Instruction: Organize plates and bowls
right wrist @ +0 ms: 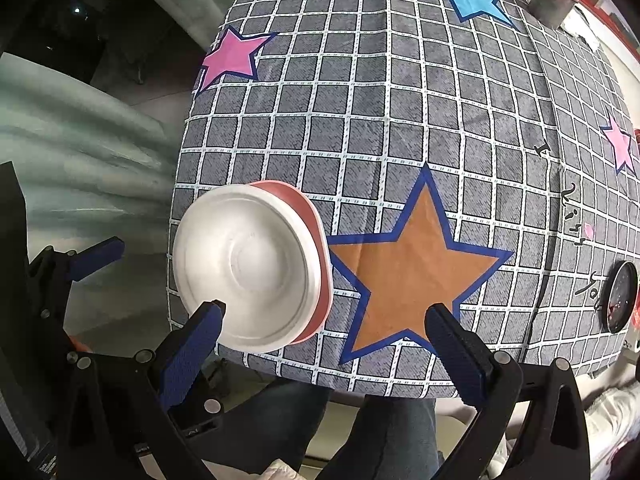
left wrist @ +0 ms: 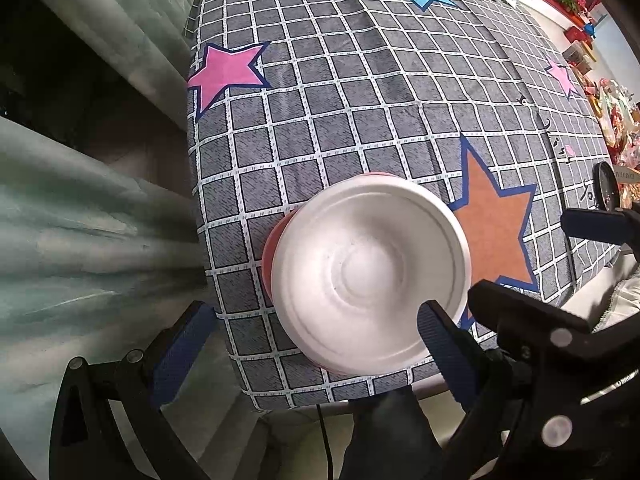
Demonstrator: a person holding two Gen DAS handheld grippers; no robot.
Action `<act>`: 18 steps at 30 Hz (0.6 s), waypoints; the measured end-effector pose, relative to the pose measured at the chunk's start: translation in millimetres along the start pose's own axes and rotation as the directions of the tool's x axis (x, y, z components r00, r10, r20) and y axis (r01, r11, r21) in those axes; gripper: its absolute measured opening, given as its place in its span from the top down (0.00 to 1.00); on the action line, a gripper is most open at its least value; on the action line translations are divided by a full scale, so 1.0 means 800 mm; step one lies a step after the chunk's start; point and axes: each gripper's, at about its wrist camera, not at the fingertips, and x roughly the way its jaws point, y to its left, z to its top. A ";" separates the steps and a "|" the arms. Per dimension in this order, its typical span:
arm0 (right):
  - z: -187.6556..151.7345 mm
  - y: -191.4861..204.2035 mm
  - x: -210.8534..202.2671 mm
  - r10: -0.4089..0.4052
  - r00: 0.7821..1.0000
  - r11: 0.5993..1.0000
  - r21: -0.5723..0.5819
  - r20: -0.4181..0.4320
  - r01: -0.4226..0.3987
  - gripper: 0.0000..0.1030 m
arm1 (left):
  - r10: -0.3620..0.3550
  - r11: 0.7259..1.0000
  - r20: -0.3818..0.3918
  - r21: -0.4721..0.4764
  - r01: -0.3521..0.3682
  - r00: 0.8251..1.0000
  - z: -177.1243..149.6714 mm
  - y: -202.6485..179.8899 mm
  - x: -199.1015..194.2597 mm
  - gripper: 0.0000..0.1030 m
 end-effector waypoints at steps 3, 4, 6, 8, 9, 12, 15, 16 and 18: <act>0.000 0.002 0.000 -0.001 1.000 1.000 -0.005 0.000 0.001 0.01 | 0.001 1.000 0.000 -0.002 -0.001 1.000 -0.001 0.002 0.000 0.00; 0.000 0.002 0.000 -0.002 1.000 1.000 -0.007 0.001 0.002 0.01 | 0.002 1.000 0.001 -0.001 -0.002 1.000 -0.001 0.002 -0.001 0.00; 0.000 0.003 0.000 -0.002 1.000 1.000 -0.010 0.001 0.002 0.01 | 0.002 1.000 0.001 -0.001 -0.002 1.000 -0.001 0.003 -0.001 0.00; 0.000 0.002 0.000 -0.001 1.000 1.000 -0.011 0.000 0.001 0.01 | 0.002 1.000 0.000 -0.001 -0.002 1.000 -0.001 0.002 0.000 0.00; 0.000 0.002 0.000 -0.002 1.000 1.000 -0.010 0.000 0.002 0.01 | 0.002 1.000 0.000 -0.001 -0.002 1.000 -0.001 0.002 0.000 0.00; 0.000 0.003 -0.001 -0.002 1.000 1.000 -0.012 -0.001 0.002 0.01 | 0.002 1.000 0.001 -0.001 -0.002 1.000 -0.002 0.002 0.000 0.00; 0.000 0.001 -0.001 -0.002 1.000 1.000 -0.013 -0.001 0.002 0.01 | 0.002 1.000 0.000 0.000 -0.002 1.000 -0.001 0.002 -0.001 0.00; 0.000 0.001 -0.001 -0.002 1.000 1.000 -0.014 -0.001 0.002 0.01 | 0.002 1.000 0.000 -0.001 -0.002 1.000 -0.001 0.001 -0.001 0.00; 0.000 0.001 -0.001 -0.001 1.000 1.000 -0.015 -0.002 0.001 0.01 | 0.003 1.000 0.001 -0.002 -0.003 1.000 -0.001 0.001 -0.001 0.00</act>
